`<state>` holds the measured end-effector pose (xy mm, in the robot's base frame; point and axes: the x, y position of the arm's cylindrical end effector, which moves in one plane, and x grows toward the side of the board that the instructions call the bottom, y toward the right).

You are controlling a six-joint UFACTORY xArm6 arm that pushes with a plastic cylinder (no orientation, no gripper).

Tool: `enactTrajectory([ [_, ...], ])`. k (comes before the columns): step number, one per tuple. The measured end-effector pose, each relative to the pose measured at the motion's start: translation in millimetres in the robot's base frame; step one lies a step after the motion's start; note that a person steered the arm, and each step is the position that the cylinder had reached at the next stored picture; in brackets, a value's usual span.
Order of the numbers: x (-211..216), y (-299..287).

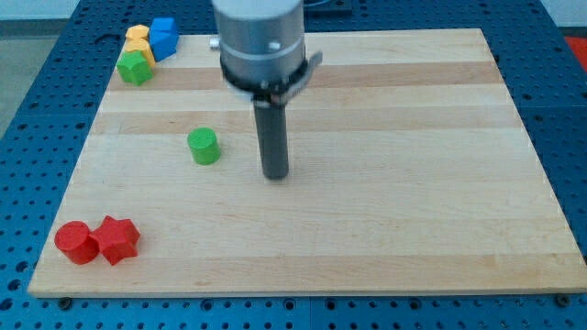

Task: Slide the green circle to the top

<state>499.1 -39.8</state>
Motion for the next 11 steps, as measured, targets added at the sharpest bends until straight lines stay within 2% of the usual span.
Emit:
enactTrajectory([
  [1, 60, -11],
  [2, 63, -65],
  [6, -69, -99],
  [8, -64, -117],
  [10, -131, -120],
  [11, -125, -121],
])
